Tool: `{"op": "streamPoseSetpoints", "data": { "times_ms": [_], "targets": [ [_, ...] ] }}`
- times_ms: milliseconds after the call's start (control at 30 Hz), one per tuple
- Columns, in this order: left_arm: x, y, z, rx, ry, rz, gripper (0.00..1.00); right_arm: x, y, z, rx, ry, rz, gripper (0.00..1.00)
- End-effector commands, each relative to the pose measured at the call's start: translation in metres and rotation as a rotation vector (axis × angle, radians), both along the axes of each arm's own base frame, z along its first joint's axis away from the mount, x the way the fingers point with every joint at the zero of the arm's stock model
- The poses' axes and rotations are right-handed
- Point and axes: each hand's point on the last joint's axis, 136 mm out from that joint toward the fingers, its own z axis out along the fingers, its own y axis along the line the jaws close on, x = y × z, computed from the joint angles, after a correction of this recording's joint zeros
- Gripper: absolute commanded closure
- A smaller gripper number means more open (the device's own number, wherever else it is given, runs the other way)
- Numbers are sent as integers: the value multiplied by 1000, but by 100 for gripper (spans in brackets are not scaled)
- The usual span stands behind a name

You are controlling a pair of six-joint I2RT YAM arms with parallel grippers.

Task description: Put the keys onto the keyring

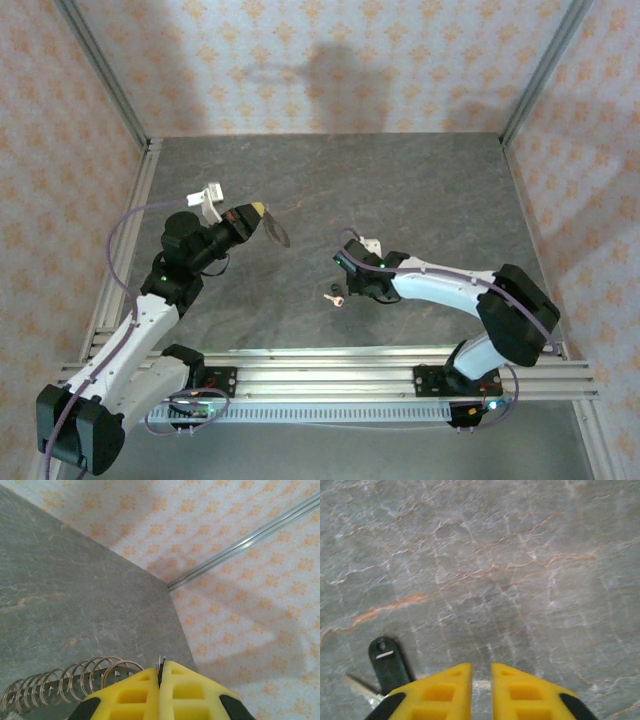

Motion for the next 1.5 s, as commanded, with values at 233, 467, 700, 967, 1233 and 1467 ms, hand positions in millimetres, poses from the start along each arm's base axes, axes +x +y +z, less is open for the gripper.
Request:
{"op": "streamPoseSetpoints", "data": {
  "times_ms": [233,467,700,967,1233,1467],
  "targets": [
    [-2,-1,18,-25,-68,-18,100,-28,20,-3,249,126,-201,63],
    [-1,-2,18,-27,-71,-22,100,-31,34,-5,321,174,-294,63],
    [-2,-2,16,-28,-69,-25,100,-37,33,-16,311,202,-332,63],
    [-2,-2,14,-29,-68,-26,100,-36,39,-23,322,209,-338,65],
    [-2,-3,14,-28,-69,-27,100,-35,42,-29,317,215,-336,70],
    [-2,-3,13,-29,-66,-28,100,-33,42,-31,313,207,-338,75]
  ]
}}
